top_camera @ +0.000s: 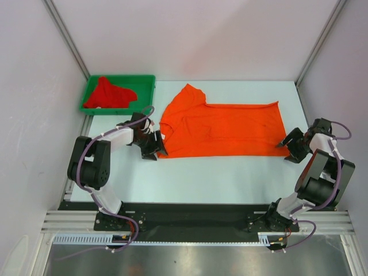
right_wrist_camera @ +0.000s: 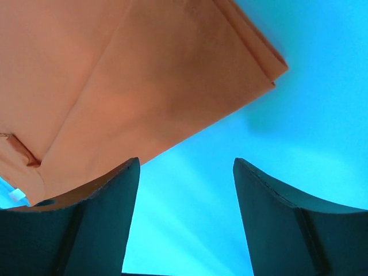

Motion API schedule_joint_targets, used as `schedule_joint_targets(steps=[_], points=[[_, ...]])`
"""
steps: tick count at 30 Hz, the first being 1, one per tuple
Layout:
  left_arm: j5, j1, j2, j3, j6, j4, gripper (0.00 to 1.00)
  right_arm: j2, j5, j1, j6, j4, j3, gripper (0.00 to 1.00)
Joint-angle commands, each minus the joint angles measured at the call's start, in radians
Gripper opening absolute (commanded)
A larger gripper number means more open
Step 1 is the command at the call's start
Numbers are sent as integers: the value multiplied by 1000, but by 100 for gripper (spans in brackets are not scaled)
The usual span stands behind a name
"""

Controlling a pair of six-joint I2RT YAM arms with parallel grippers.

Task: Fold and stack the t-shirts
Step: Fold the tshirt

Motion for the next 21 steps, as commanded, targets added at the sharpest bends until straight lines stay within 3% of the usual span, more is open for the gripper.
schedule_joint_targets(steps=[1,13,21], points=[[1,9,22,4,-15,10,68,-6,12,-21,4,71,-10,71],[10,35,15,-61,-54,66,60,42,49,-64,-5,109,-29,64],[15,42,32,-38,-50,96,43,72,61,-68,7,143,-35,55]])
